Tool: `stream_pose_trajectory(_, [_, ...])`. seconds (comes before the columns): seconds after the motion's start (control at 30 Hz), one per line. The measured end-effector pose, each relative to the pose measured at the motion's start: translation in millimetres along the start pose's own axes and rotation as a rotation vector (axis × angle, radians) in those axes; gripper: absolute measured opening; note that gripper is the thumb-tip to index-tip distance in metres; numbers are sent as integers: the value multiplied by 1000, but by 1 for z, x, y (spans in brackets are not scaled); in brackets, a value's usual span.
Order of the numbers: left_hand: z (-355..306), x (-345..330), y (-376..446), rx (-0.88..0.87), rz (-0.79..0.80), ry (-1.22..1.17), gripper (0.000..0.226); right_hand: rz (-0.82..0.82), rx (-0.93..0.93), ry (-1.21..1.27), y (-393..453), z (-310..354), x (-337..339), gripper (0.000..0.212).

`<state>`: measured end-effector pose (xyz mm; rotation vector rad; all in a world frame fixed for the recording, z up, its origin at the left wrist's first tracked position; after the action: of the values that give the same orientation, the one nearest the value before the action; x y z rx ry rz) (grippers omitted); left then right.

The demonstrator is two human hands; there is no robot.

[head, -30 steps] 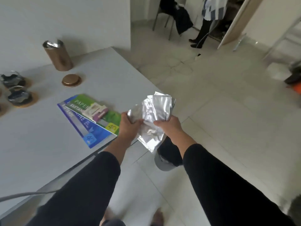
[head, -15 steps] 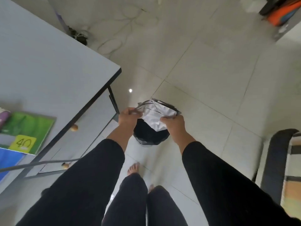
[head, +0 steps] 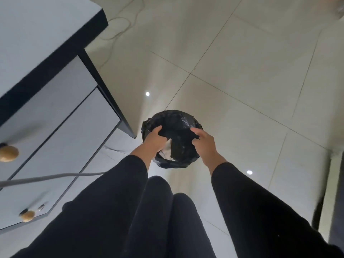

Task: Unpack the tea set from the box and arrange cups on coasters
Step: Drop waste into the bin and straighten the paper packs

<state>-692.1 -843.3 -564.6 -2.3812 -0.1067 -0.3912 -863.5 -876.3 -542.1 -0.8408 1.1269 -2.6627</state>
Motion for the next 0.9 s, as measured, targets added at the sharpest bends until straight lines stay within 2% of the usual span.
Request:
stream_pose_trajectory(0.13, [-25,0,-34,-39,-31,-6,49,6,3,37,-33,23,7,39])
stream_pose_trajectory(0.27, [-78,27,-100,-82,-119,12,48,-8,15,113,-100,70,31,35])
stream_pose_trajectory(0.4, [-134,75,-183,-125,-229,-68,46,1,89,111,-187,132,54,31])
stream_pose_trajectory(0.57, [-179,154,-282,-182,-410,-213,40,100,232,105,-285,212,50,24])
stream_pose_trajectory(0.7, [-172,223,-332,-247,-571,-372,33,216,324,56,-342,267,11,27])
stream_pose_trajectory(0.8, [-138,269,-359,-237,-709,-536,30,321,365,0,-374,292,-33,27])
stream_pose_trajectory(0.9, [-90,310,-381,-172,-867,-600,33,370,369,-98,-392,300,-83,24])
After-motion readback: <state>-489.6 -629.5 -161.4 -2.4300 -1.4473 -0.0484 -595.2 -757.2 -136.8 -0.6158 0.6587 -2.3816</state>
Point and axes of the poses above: each hand's wrist, its own y-axis towards the middle knuckle, its own x-axis out of the back of the hand, z = x × y, the point moved 5 cm from there along y, towards the middle knuckle, and after that the axes turned 11 degrees about -x, right-handed, at the moved point
